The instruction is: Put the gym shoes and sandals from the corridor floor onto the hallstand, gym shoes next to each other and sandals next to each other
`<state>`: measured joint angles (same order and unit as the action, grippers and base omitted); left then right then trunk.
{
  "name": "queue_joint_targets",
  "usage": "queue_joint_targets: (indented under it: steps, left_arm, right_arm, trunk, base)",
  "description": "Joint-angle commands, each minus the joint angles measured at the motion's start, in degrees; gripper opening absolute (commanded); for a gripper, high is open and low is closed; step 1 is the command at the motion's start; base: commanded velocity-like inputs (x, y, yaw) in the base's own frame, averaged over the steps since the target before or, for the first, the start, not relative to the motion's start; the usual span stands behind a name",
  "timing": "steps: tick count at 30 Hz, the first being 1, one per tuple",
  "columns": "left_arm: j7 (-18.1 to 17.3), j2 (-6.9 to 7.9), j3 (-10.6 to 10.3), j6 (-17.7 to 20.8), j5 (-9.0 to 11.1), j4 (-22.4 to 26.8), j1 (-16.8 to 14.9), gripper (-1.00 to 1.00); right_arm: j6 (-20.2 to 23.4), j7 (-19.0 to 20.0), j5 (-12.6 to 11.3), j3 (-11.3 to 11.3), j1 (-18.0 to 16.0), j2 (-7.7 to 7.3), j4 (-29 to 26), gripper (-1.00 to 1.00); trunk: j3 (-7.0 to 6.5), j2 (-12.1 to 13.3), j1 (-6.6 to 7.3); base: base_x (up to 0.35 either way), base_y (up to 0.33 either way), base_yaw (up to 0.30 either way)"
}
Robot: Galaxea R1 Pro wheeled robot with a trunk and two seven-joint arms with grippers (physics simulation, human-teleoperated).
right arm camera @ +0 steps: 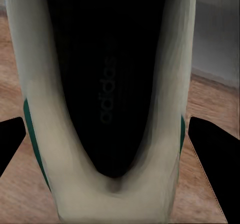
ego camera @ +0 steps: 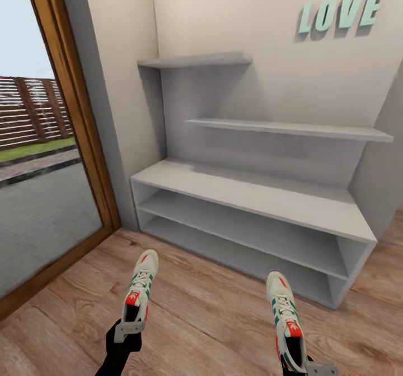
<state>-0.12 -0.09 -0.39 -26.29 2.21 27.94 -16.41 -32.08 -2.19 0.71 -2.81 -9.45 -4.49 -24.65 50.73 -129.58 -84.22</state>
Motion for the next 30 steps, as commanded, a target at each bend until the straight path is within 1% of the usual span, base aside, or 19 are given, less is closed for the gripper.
queue_joint_targets:
  steps: [1,18,30]
  left_arm:
    - [0.0,0.00,-0.1,-0.2,0.2,0.0,0.0,-1.00]
    - [0.0,0.00,-0.1,-0.2,0.5,0.0,0.0,-1.00]
    - [0.0,0.00,-0.1,-0.2,0.5,0.0,0.1,-1.00]
  right_arm:
    - [-0.2,-0.2,0.1,0.0,0.0,0.01,0.0,-1.00]
    - [-0.2,-0.2,0.0,0.1,0.0,0.02,0.0,-1.00]
    - [-0.2,-0.2,-0.2,0.1,0.0,0.17,0.0,-1.00]
  trunk:
    - [0.05,0.0,0.01]
    - [0.06,0.0,0.01]
    - [0.74,0.0,0.01]
  base:
    - [0.000,0.000,-0.265]
    - [0.000,0.000,-0.266]
    - [0.000,0.000,-0.218]
